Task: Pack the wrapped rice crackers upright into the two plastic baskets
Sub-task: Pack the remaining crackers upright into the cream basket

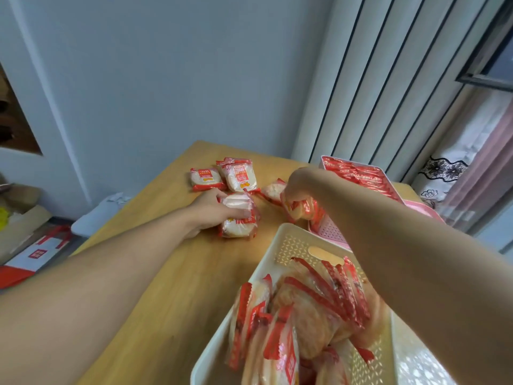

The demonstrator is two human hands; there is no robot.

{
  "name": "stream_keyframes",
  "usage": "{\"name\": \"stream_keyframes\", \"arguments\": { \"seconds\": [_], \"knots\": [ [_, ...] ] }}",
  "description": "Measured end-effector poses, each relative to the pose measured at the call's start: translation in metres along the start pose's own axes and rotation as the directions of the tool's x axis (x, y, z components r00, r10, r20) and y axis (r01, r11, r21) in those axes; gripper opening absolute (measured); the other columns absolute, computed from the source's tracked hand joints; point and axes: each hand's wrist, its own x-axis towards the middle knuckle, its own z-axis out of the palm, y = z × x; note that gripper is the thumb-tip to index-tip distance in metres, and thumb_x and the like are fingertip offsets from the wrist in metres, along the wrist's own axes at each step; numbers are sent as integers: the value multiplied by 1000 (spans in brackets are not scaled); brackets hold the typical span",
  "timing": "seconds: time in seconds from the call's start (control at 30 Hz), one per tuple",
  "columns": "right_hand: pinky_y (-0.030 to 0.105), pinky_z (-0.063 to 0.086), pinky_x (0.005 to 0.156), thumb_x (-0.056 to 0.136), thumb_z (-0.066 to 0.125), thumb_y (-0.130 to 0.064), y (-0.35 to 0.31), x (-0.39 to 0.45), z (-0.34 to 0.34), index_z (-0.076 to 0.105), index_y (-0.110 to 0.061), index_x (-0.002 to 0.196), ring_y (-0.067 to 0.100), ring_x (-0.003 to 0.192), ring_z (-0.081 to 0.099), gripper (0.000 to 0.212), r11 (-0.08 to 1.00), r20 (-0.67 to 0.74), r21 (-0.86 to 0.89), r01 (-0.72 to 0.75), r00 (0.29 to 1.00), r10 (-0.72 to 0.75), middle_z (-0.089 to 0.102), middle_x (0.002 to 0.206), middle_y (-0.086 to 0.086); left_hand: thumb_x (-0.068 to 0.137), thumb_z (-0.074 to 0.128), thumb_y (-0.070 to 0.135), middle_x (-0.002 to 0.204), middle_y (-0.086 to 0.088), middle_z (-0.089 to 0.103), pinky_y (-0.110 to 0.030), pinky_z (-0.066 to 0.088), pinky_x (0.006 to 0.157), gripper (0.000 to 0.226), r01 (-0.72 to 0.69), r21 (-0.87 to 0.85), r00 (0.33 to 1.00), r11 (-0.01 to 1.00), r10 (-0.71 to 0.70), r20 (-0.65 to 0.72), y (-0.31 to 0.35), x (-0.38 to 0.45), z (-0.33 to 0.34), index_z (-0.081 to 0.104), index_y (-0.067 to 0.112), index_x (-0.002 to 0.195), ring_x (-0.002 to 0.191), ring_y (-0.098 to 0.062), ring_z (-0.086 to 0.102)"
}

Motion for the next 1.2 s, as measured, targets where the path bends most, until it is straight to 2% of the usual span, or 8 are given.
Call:
{"name": "stream_keyframes", "arguments": {
  "seconds": [0.17, 0.37, 0.57, 0.7, 0.9, 1.0, 1.07, 1.2],
  "knots": [
    [40, 46, 95, 89, 56, -33, -7, -1, 7, 58, -21, 108, 28, 104, 58, 23, 998, -1, -57, -19, 1000, 19, 61, 105, 4, 68, 91, 23, 110, -3, 76, -30, 57, 84, 57, -39, -274, 998, 961, 52, 39, 11, -30, -17, 65, 16, 119, 99, -17, 73],
    [36, 52, 81, 83, 71, -43, -11, -14, 11, 61, -21, 118, 27, 106, 61, 43, 971, 71, -238, 18, 997, -1, 62, 106, 1, 52, 96, 25, 85, -4, 73, -21, 54, 49, 77, 66, -355, 814, 933, 155, 560, 46, -82, -46, 59, 8, 118, 66, -12, 71],
    [48, 42, 110, 100, 56, -31, -1, -22, 28, 56, -9, 134, 35, 125, 56, 41, 994, 10, 85, 72, 997, -73, 60, 136, 13, 82, 75, 6, 85, -2, 71, -25, 52, 50, 33, -99, -136, 759, 986, 163, 630, 94, -128, -18, 60, 11, 111, 69, -12, 69],
    [33, 54, 64, 93, 60, -50, 13, -60, 14, 48, -19, 123, 21, 83, 63, 44, 937, -389, 321, 135, 921, 1, 66, 105, 3, 74, 89, 30, 111, 10, 69, -16, 52, 73, 53, -333, 219, 827, 917, 173, 534, 100, -147, 11, 66, 24, 121, 94, 0, 66],
    [38, 60, 80, 83, 80, -25, 75, -178, -24, 44, -26, 144, 25, 98, 65, 72, 497, -428, 775, 391, 903, -44, 58, 120, 3, 62, 92, 51, 144, 13, 53, -31, 38, 115, 108, -199, 254, 857, 947, 42, 514, 86, -158, 34, 36, 34, 153, 131, -7, 51],
    [47, 61, 83, 76, 84, -18, 108, -224, 6, 60, -17, 125, 30, 95, 71, 55, 227, -324, 881, 414, 880, -348, 70, 110, 14, 87, 79, 21, 121, 2, 72, -26, 56, 90, 58, -56, 28, 819, 998, 29, 573, 81, -163, 45, 52, 21, 138, 107, -12, 70],
    [36, 60, 77, 77, 84, -13, 109, -241, 33, 63, -15, 120, 24, 92, 71, 48, 267, -269, 844, 465, 798, -539, 73, 102, 3, 94, 64, 5, 100, -2, 75, -25, 57, 65, 32, -35, -58, 838, 998, 61, 542, 80, -167, 51, 58, 17, 124, 81, -15, 73],
    [33, 58, 81, 68, 92, -37, 80, -243, 73, 66, -36, 109, 16, 94, 67, 48, 686, -196, 479, 547, 829, -524, 69, 105, -10, 91, 69, 7, 86, 3, 77, -22, 56, 53, 33, -2, -134, 918, 991, 55, 394, 85, -178, 61, 57, 27, 116, 63, -10, 72]
  ]
}}
